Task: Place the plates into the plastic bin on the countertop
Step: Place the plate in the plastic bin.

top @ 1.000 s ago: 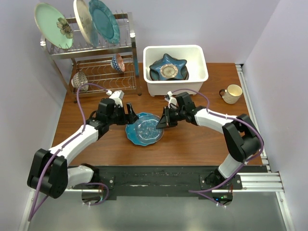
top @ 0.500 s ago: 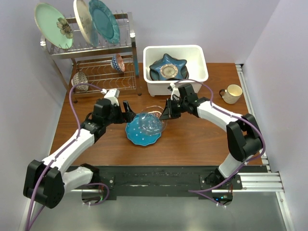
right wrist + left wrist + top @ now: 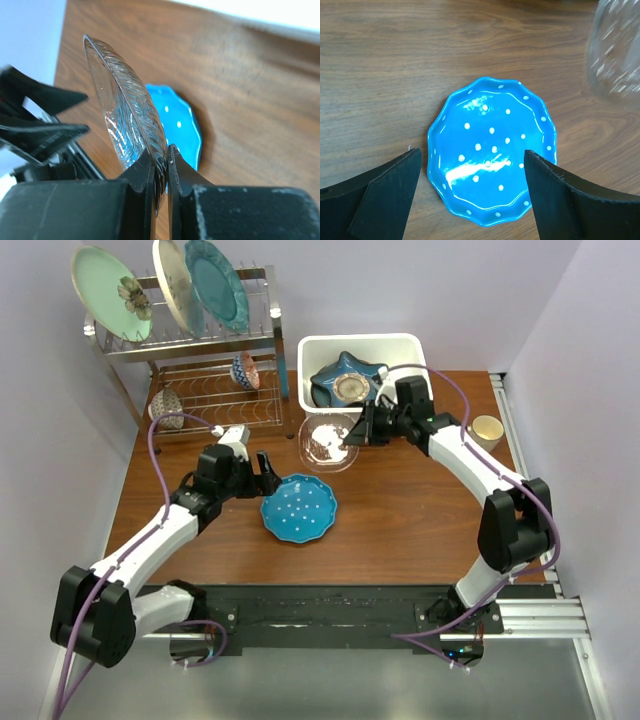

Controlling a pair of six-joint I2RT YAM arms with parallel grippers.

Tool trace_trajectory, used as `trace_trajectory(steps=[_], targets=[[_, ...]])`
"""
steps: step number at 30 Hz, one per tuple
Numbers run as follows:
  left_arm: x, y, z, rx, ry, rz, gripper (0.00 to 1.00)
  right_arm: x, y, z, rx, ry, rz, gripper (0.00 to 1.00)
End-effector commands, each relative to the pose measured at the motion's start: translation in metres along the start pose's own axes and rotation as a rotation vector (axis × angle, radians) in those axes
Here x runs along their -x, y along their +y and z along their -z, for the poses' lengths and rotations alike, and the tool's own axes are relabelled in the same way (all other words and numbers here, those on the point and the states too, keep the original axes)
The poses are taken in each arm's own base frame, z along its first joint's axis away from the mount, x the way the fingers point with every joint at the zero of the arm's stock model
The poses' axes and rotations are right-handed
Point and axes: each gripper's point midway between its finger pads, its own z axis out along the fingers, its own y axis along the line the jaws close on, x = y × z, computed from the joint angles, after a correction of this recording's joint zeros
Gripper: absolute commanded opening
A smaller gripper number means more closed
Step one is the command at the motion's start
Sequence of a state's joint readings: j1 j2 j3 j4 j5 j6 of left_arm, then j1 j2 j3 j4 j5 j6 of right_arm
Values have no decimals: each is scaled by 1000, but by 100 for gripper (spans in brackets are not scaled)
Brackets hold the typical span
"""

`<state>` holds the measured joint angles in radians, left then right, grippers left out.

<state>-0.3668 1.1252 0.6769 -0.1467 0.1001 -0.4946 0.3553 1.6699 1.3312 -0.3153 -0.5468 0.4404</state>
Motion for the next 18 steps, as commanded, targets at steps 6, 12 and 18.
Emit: trace_trajectory(steps=[6,12,18], targets=[[13,-5,-4,-12,-16,-29,88,65,23,12,60,-116,32,0],[12,-4,-6,-9,-8,-31,88,96,27,12,80,-165,20,0],[10,-4,-7,-10,0,-33,88,118,23,9,79,-206,3,0]])
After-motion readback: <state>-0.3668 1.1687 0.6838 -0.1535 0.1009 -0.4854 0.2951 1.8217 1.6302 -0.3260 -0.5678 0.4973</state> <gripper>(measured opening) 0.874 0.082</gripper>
